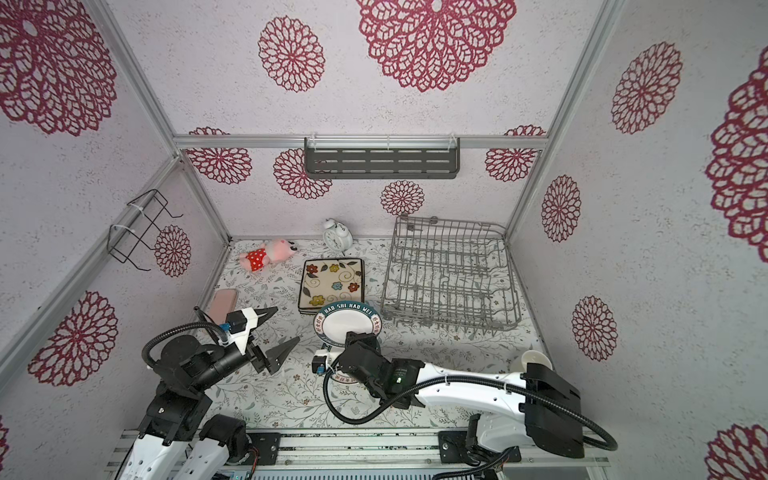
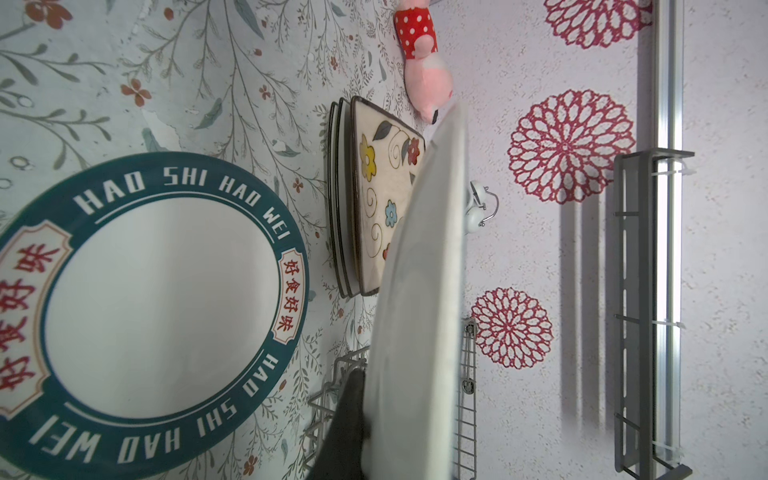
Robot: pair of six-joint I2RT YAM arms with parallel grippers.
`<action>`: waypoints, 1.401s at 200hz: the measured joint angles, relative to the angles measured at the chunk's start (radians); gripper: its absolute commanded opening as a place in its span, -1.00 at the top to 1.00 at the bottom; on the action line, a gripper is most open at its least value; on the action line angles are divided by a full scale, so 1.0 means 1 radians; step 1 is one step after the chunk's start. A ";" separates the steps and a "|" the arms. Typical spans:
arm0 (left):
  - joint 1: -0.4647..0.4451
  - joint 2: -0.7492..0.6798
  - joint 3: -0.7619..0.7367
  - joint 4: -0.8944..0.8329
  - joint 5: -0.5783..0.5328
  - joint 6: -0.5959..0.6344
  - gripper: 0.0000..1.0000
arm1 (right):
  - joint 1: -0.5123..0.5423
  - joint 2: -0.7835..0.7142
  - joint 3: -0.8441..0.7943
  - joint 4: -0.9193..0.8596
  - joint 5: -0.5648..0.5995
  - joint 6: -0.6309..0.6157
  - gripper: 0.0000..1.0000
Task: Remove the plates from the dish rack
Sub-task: 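Carry the plate toward the robot and lower it onto the printed plates, then press the plate flat on the stack with the right gripper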
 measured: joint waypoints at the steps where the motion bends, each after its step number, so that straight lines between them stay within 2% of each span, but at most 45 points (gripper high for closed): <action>1: 0.000 0.000 0.000 0.000 0.000 0.000 -0.95 | 0.000 0.000 0.000 0.000 0.000 0.000 1.00; 72: 0.000 -0.001 0.000 0.000 0.004 -0.001 -0.95 | 0.020 0.009 -0.052 0.044 0.024 0.000 1.00; 280: 0.000 -0.007 0.000 0.000 0.007 -0.005 -0.95 | 0.037 0.171 -0.103 0.109 0.063 -0.010 1.00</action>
